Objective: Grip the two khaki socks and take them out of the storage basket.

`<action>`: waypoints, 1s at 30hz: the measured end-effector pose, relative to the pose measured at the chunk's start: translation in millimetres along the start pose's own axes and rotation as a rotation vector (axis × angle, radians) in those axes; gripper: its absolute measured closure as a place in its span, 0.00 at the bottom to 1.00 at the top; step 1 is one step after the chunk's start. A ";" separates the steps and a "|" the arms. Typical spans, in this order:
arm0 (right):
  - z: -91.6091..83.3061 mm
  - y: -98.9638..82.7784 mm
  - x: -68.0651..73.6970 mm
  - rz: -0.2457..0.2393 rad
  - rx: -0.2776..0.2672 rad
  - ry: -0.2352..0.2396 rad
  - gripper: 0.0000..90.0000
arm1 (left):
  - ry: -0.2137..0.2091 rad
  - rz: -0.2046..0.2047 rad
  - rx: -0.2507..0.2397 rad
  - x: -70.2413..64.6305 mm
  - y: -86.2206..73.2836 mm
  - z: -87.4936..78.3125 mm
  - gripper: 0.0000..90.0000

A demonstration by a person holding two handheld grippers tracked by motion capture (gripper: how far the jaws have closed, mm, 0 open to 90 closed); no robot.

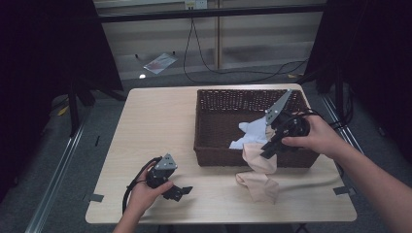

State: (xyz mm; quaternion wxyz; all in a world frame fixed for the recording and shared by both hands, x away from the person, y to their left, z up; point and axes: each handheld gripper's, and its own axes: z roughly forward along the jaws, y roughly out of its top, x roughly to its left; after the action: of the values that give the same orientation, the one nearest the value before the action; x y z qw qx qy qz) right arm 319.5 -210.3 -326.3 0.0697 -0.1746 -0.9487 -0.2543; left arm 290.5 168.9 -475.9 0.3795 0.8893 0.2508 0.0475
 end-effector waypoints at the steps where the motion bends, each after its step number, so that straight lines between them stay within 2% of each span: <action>1: 1.7 -0.1 0.4 -0.001 0.000 -0.004 0.88 | -0.001 -0.001 0.003 -0.2 0.0 -0.2 0.01; 16: 22.5 -0.1 3.8 -0.015 0.030 -0.028 0.88 | -0.002 -0.003 0.000 -0.4 0.0 -0.2 0.01; 21: 27.8 -1.5 5.2 -0.018 0.037 -0.006 0.87 | -0.003 -0.002 -0.003 -0.5 0.1 0.1 0.01; 30: 36.2 -3.4 7.1 -0.024 0.035 -0.018 0.87 | -0.002 0.000 -0.002 -0.4 0.1 0.0 0.01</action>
State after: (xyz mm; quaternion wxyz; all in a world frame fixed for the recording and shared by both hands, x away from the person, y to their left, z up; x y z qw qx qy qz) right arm 310.1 -192.6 -357.4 0.0611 -0.1641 -0.9557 -0.2366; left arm 290.1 168.6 -475.8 0.3805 0.8890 0.2504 0.0467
